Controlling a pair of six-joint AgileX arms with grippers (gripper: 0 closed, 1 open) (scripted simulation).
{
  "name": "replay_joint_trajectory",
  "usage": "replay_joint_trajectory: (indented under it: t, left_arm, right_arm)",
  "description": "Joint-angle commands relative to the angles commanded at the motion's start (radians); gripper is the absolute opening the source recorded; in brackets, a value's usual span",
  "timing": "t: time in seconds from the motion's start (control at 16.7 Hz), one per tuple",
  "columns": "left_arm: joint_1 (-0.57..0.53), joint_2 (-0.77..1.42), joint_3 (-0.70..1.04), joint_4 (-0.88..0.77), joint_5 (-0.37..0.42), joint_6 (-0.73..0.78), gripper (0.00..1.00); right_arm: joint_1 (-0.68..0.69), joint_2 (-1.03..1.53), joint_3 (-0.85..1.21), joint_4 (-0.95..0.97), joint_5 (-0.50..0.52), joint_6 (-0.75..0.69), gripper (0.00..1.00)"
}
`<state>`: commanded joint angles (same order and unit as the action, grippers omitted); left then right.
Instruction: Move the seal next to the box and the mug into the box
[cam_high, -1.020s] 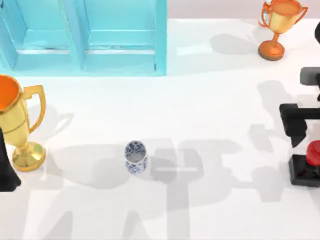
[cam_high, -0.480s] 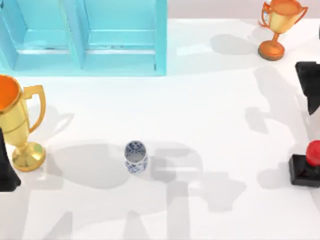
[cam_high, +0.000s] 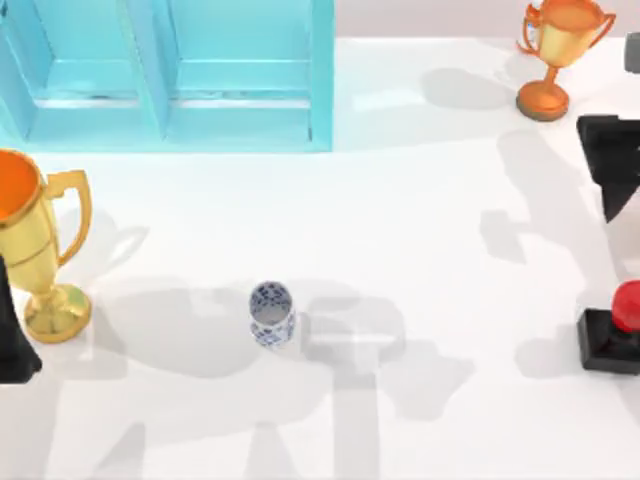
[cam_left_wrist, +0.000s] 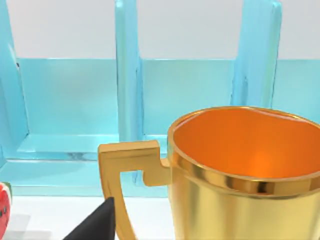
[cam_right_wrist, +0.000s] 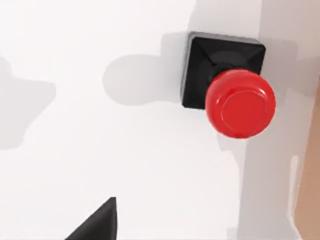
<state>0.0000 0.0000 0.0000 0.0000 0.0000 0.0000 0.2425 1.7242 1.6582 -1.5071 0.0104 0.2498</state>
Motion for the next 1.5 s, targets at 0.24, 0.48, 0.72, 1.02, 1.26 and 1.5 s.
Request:
replay_joint_trajectory:
  t: [0.24, 0.48, 0.72, 1.02, 1.26, 1.5]
  left_arm:
    - [0.000, 0.000, 0.000, 0.000, 0.000, 0.000, 1.00]
    - [0.000, 0.000, 0.000, 0.000, 0.000, 0.000, 1.00]
    - [0.000, 0.000, 0.000, 0.000, 0.000, 0.000, 1.00]
    - [0.000, 0.000, 0.000, 0.000, 0.000, 0.000, 1.00]
    - [0.000, 0.000, 0.000, 0.000, 0.000, 0.000, 1.00]
    - [0.000, 0.000, 0.000, 0.000, 0.000, 0.000, 1.00]
  right_arm:
    - [0.186, 0.147, 0.170, -0.015, 0.021, 0.161, 1.00]
    - [0.419, 0.366, 0.432, -0.034, 0.045, 0.369, 1.00]
    - [0.588, 0.600, 0.700, -0.053, 0.065, 0.549, 1.00]
    - [0.675, 0.813, 0.944, -0.069, 0.076, 0.675, 1.00]
    - [0.682, 0.858, 0.991, -0.073, 0.078, 0.697, 1.00]
    - [0.678, 0.857, 0.985, -0.069, 0.077, 0.695, 1.00]
